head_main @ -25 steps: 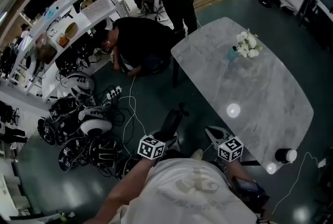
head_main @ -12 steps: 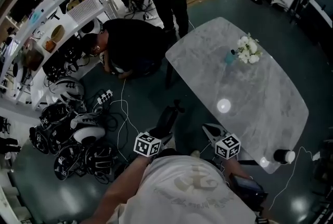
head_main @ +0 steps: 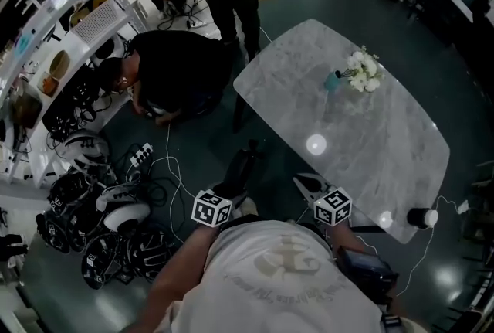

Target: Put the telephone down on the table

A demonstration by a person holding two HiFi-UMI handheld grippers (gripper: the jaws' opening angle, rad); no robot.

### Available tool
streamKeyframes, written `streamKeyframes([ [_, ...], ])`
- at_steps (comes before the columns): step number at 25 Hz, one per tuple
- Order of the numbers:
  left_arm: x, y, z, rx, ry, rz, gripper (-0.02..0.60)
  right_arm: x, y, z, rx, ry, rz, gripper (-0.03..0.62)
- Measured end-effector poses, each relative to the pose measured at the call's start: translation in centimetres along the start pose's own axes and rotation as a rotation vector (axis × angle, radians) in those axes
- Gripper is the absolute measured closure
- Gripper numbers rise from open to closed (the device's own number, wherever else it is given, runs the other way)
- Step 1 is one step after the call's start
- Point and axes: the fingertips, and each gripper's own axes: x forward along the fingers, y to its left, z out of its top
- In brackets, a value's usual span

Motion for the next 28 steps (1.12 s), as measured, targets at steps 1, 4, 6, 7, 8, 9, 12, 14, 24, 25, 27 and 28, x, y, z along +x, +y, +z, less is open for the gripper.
streamKeyframes([
  [1, 0.0, 0.4, 0.2, 0.007, 0.004, -0.008, 0.302, 0.3, 0.0, 0.2, 0.002, 0.001, -0.01, 0.579],
  [4, 0.3, 1.4, 1.0, 0.026, 0.012, -0.034, 0.302, 0.8, -0.3, 0.8, 0.011, -0.002, -0.046, 0.579],
  [6, 0.5, 2.0, 1.6, 0.038, 0.016, -0.048, 0.302, 1.2, -0.7, 1.2, 0.017, -0.007, -0.069, 0.579],
  [7, 0.6, 2.3, 1.8, 0.043, 0.018, -0.055, 0.302, 1.3, -0.8, 1.4, 0.019, -0.01, -0.08, 0.579],
  [8, 0.7, 2.5, 2.1, 0.047, 0.019, -0.061, 0.302, 1.5, -1.0, 1.6, 0.022, -0.011, -0.09, 0.579],
  [9, 0.7, 2.7, 2.3, 0.051, 0.02, -0.067, 0.302, 1.6, -1.2, 1.7, 0.025, -0.013, -0.099, 0.579],
  [12, 0.9, 3.3, 2.9, 0.058, 0.023, -0.074, 0.302, 1.8, -1.7, 2.0, 0.038, -0.017, -0.12, 0.579],
  [14, 1.0, 3.6, 3.1, 0.056, 0.026, -0.073, 0.302, 1.9, -1.9, 2.0, 0.043, -0.014, -0.126, 0.579],
  [24, 3.0, 4.3, 4.6, -0.001, 0.033, -0.064, 0.302, 3.6, -4.6, 2.3, 0.071, 0.005, -0.093, 0.579],
  [25, 3.2, 4.3, 4.9, -0.005, 0.033, -0.061, 0.302, 3.8, -5.1, 2.6, 0.072, 0.004, -0.086, 0.579],
  [27, 3.7, 4.5, 5.6, -0.01, 0.034, -0.052, 0.302, 4.1, -6.0, 3.2, 0.07, 0.002, -0.073, 0.579],
  [28, 4.0, 4.6, 6.1, -0.011, 0.033, -0.047, 0.302, 4.3, -6.5, 3.5, 0.065, 0.001, -0.067, 0.579],
])
